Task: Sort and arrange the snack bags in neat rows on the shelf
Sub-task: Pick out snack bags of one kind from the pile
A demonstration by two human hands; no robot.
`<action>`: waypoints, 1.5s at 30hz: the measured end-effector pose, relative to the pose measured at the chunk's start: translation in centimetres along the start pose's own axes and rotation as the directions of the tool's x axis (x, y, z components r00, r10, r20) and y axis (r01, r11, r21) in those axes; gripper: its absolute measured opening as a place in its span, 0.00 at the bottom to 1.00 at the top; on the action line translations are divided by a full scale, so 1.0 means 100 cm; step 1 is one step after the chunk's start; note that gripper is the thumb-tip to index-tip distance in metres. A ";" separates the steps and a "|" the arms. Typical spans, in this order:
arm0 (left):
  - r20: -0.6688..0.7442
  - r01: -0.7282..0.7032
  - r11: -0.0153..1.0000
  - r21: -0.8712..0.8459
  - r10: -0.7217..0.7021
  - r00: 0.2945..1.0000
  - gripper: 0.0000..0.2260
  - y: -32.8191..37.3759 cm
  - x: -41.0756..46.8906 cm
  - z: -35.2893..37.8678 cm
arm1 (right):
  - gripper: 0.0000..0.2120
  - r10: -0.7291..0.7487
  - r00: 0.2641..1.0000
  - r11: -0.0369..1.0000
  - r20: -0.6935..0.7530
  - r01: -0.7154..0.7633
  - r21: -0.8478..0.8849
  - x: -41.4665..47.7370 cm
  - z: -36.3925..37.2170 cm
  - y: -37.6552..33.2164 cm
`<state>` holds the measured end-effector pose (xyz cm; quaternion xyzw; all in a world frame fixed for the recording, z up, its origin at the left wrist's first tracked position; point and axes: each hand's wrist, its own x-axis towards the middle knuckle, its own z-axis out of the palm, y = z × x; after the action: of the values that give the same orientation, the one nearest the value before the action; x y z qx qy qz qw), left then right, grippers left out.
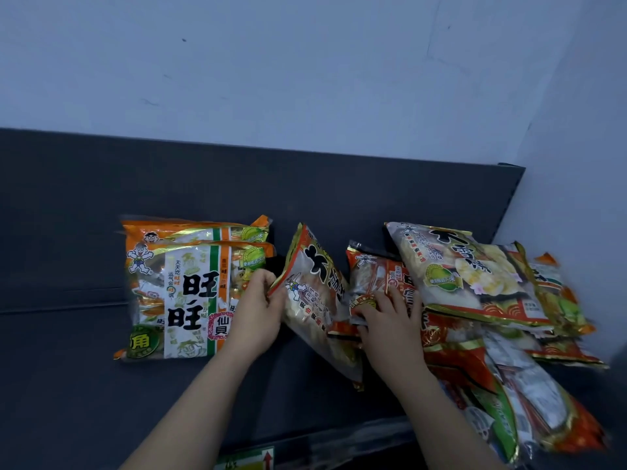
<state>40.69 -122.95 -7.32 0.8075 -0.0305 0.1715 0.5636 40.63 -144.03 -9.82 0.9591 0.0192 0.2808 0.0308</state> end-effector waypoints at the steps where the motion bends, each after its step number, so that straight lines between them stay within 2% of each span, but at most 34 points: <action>1: -0.021 0.016 0.999 0.039 -0.016 1.000 0.04 -0.001 0.000 0.001 | 0.13 -0.011 1.000 1.000 0.006 0.011 0.001 -0.001 0.001 0.000; 4: -0.029 0.086 0.989 0.116 -0.083 0.996 0.05 -0.012 0.002 0.004 | 0.16 -0.040 0.998 0.999 0.039 0.039 0.030 -0.003 0.000 -0.001; 7: 0.048 0.118 0.968 0.220 -0.131 0.990 0.06 -0.026 -0.002 0.014 | 0.19 -0.086 0.996 0.990 0.033 0.082 0.115 -0.002 -0.008 0.002; 9: 0.113 0.114 0.951 0.288 -0.152 0.982 0.06 -0.034 -0.006 0.024 | 0.21 -0.135 0.990 0.972 -0.045 0.142 0.188 0.001 -0.021 0.006; 12: 0.131 0.093 0.930 0.356 -0.148 0.980 0.05 -0.032 -0.003 0.033 | 0.17 -0.170 0.971 0.959 -0.169 0.202 0.197 0.004 -0.046 0.019; 14: 0.114 -0.010 0.899 0.438 -0.045 0.992 0.07 -0.025 0.004 0.038 | 0.16 -0.115 0.980 0.978 -0.163 0.140 0.153 0.004 -0.057 0.035; 16: 0.158 -0.132 0.851 0.508 0.058 0.986 0.18 -0.012 0.007 0.051 | 0.18 -0.003 0.999 0.993 -0.051 0.009 0.116 0.002 -0.065 0.050; 18: 0.236 -0.149 0.875 0.461 0.041 0.971 0.25 0.009 0.005 0.064 | 0.22 0.106 0.991 0.988 0.088 -0.115 0.104 0.001 -0.070 0.061; 19: 0.267 -0.119 0.894 0.431 -0.001 0.964 0.26 0.018 0.005 0.071 | 0.23 0.131 0.983 0.985 0.125 -0.143 0.093 0.001 -0.070 0.065; 22: 0.332 -0.046 0.941 0.336 -0.073 0.941 0.21 0.030 0.005 0.090 | 0.22 0.169 0.970 0.980 0.174 -0.184 0.076 0.001 -0.068 0.073; 23: 0.356 0.006 0.951 0.310 -0.121 0.926 0.23 0.028 0.007 0.093 | 0.21 0.191 0.965 0.974 0.181 -0.209 0.083 0.000 -0.067 0.076; 26: 0.396 0.208 0.939 0.274 -0.307 0.865 0.37 0.021 0.012 0.103 | 0.20 0.255 0.946 0.949 0.198 -0.284 0.134 -0.003 -0.062 0.085; 27: 0.391 0.258 0.928 0.269 -0.350 0.851 0.40 0.021 0.012 0.105 | 0.20 0.267 0.940 0.939 0.212 -0.303 0.161 -0.003 -0.061 0.087; 31: 0.377 0.402 0.895 0.192 -0.445 0.812 0.34 0.023 0.016 0.113 | 0.25 0.255 0.933 0.938 0.254 -0.302 0.168 -0.003 -0.053 0.090; 35: 0.436 0.460 0.887 0.038 -0.429 0.791 0.34 0.023 0.019 0.113 | 0.25 0.263 0.929 0.941 0.260 -0.306 0.142 0.000 -0.048 0.091; 40: 0.473 0.344 0.937 -0.064 -0.275 0.837 0.24 0.040 0.014 0.096 | 0.25 0.275 0.922 0.933 0.272 -0.324 0.156 0.008 -0.045 0.093; 45: 0.330 0.167 0.986 0.005 -0.160 0.930 0.16 0.049 0.004 0.041 | 0.23 0.258 0.917 0.934 0.303 -0.317 0.164 0.011 -0.038 0.090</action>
<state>40.90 -128.39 -4.06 0.8180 -0.0587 -0.0136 0.5721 39.66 -152.79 -5.38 0.9789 -0.0976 0.1417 -0.1102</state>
